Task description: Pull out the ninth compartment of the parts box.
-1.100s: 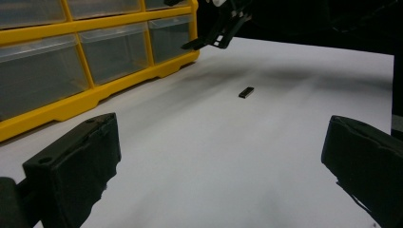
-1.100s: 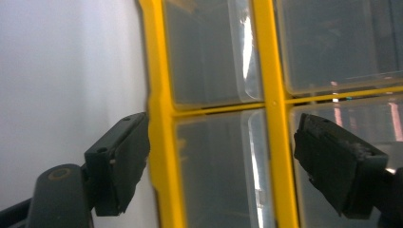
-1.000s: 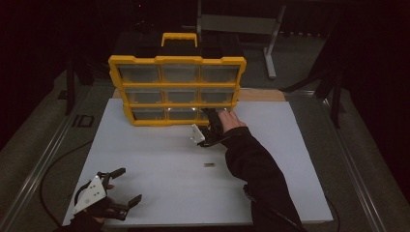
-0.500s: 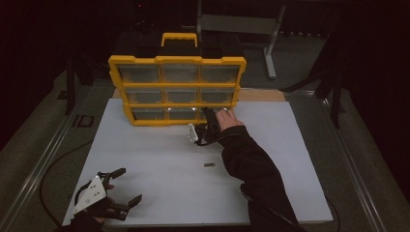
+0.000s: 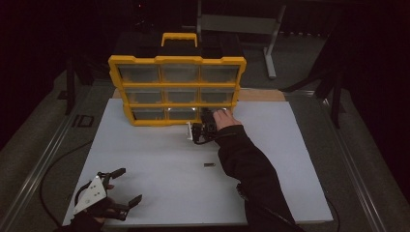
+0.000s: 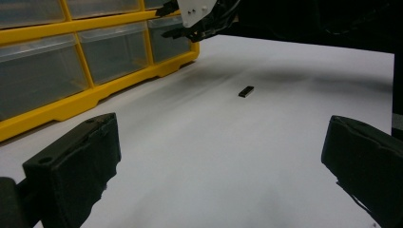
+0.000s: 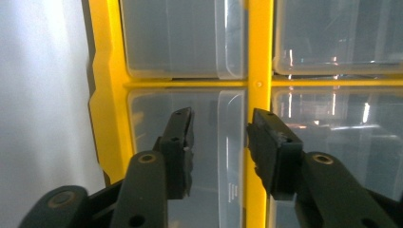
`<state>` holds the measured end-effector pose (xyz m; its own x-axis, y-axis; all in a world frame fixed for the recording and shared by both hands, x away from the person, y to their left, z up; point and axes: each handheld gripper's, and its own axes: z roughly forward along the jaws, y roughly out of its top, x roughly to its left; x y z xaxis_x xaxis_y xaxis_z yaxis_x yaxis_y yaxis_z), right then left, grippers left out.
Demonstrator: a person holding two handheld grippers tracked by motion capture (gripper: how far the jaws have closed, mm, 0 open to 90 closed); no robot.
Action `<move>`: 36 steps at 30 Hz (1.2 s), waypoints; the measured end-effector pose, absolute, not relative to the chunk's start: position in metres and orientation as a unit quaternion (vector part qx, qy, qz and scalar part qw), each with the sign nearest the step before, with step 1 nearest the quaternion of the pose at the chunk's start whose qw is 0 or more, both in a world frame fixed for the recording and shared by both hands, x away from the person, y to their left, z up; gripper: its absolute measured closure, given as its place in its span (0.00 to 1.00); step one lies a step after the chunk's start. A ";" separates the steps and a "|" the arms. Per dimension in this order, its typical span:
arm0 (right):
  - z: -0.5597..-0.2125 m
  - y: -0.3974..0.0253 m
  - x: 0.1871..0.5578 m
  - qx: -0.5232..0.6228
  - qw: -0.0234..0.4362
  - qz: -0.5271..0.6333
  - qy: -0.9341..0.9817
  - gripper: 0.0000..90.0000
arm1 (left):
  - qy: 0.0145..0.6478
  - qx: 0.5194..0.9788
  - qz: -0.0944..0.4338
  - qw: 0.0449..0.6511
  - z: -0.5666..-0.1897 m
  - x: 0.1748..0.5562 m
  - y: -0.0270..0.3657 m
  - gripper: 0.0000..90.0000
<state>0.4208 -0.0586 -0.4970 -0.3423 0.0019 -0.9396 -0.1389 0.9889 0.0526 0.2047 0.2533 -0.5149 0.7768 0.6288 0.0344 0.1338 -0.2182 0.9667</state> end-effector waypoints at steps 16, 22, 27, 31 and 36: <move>-0.499 -0.053 0.427 -0.037 0.585 0.031 0.810 0.80 | 0.252 0.751 0.217 0.570 -0.515 0.204 0.253 0.00; -0.499 -0.051 0.429 -0.040 0.583 0.021 0.811 0.81 | 0.252 0.751 0.218 0.571 -0.515 0.204 0.253 0.00; -0.498 -0.051 0.429 -0.042 0.586 0.021 0.809 0.83 | 0.251 0.752 0.217 0.570 -0.515 0.205 0.252 0.00; -0.496 -0.050 0.430 -0.051 0.579 0.014 0.814 0.84 | 0.251 0.752 0.217 0.570 -0.515 0.205 0.252 0.00; -0.495 -0.049 0.431 -0.047 0.573 0.017 0.818 0.84 | 0.251 0.752 0.216 0.570 -0.516 0.205 0.252 0.00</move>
<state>0.4307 -0.0491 -0.4952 -0.3381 -0.0582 -0.9393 -0.0965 0.9950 -0.0269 0.2050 0.2521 -0.5156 0.7808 0.6235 0.0389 0.1306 -0.2239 0.9658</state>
